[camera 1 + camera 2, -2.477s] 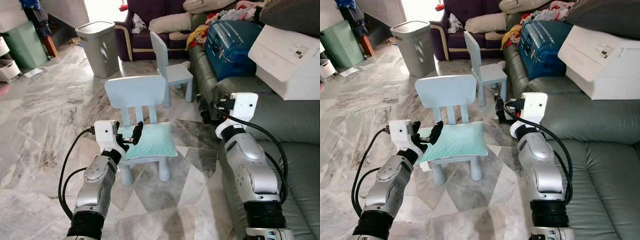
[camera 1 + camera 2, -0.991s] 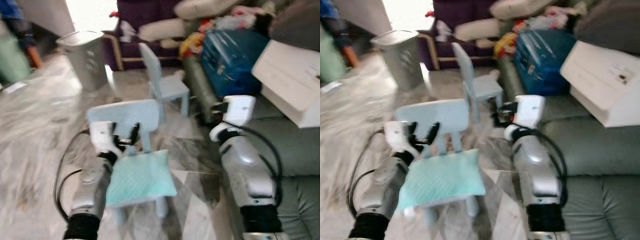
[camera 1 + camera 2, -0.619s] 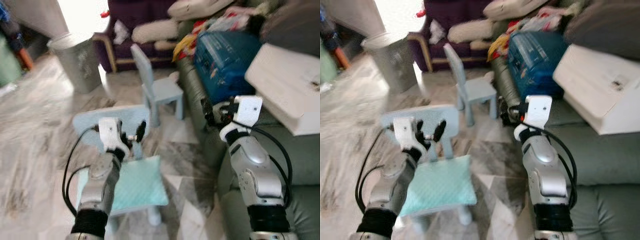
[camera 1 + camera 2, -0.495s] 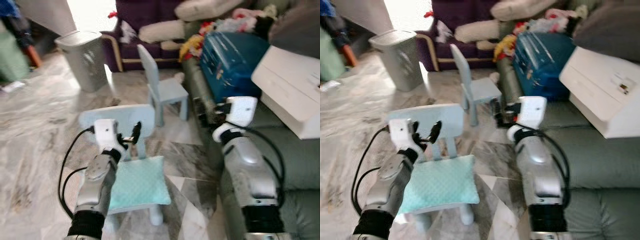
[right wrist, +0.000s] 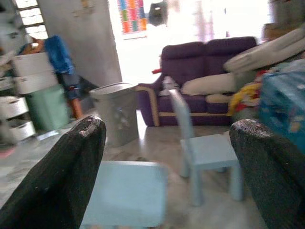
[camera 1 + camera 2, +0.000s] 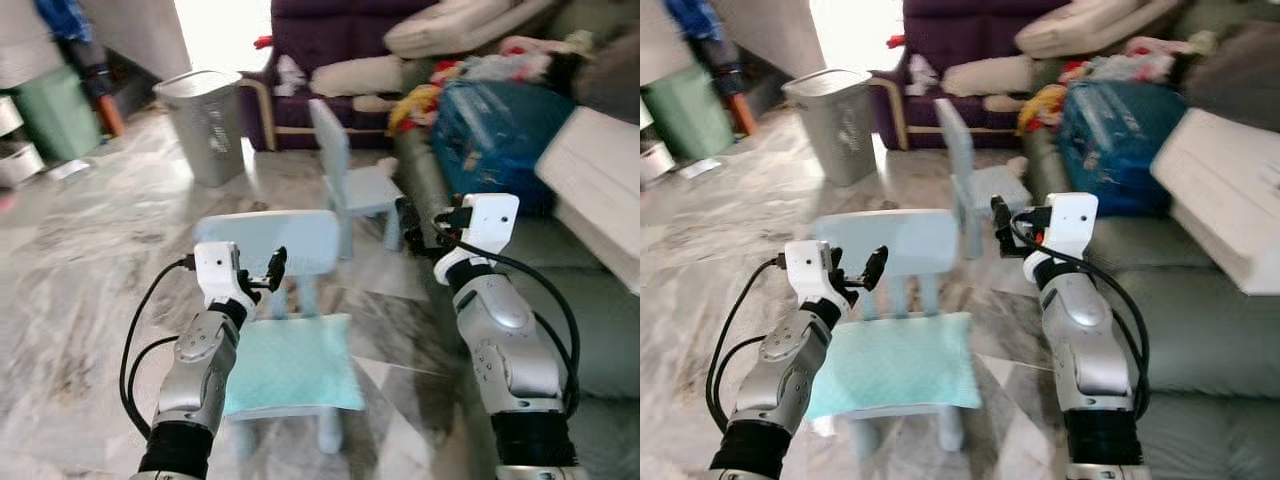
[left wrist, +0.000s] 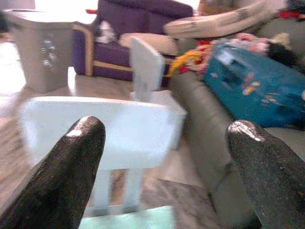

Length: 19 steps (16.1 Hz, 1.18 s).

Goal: Move the pillow to the sofa

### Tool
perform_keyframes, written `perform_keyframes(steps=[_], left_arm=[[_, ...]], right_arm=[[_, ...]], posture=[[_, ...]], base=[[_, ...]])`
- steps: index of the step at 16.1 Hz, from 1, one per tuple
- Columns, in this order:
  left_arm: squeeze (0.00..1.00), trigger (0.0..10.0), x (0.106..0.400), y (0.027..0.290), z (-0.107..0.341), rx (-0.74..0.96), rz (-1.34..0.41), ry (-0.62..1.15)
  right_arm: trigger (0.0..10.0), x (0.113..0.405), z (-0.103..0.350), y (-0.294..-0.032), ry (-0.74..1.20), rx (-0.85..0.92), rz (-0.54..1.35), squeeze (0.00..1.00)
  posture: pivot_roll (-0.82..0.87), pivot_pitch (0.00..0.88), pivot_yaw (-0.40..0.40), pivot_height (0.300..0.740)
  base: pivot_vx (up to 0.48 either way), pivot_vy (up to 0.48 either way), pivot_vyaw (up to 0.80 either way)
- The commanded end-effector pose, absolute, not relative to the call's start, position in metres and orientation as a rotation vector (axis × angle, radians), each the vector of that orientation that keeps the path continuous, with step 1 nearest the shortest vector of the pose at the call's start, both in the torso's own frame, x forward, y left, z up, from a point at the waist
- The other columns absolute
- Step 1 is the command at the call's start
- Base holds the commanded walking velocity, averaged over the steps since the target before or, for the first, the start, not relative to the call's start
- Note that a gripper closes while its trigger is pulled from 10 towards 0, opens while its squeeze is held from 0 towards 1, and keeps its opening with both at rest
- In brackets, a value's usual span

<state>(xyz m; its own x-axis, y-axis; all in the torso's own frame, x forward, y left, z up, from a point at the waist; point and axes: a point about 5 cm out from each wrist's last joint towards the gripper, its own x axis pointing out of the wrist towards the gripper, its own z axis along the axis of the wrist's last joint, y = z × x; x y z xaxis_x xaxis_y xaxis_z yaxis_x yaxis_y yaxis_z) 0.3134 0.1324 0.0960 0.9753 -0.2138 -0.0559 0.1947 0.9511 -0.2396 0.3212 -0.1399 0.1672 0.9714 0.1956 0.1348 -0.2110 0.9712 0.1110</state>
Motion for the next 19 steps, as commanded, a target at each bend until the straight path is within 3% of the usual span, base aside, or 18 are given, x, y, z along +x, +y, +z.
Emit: perform_keyframes(steps=[1, 3, 19], left_arm=[[0.00, 10.0, 0.314, 0.137, 0.097, -0.219, -0.199, 0.088], [0.00, 10.0, 0.315, 0.137, 0.096, -0.217, -0.199, 0.091], [0.00, 10.0, 0.321, 0.152, 0.105, -0.217, -0.144, 0.030]], right_arm=[[10.0, 0.322, 0.170, -0.137, -0.131, 0.126, 0.213, 0.00], [10.0, 0.322, 0.170, -0.137, -0.131, 0.126, 0.211, 0.00], [10.0, 0.320, 0.166, -0.137, -0.121, 0.125, 0.211, 0.00]], posture=[[-0.16, 0.000, 0.051, 0.740], [-0.16, 0.000, 0.052, 0.740], [-0.16, 0.000, 0.050, 0.740]], base=[[0.000, 0.480, 0.00], [0.000, 0.480, 0.00], [0.000, 0.000, 0.00]])
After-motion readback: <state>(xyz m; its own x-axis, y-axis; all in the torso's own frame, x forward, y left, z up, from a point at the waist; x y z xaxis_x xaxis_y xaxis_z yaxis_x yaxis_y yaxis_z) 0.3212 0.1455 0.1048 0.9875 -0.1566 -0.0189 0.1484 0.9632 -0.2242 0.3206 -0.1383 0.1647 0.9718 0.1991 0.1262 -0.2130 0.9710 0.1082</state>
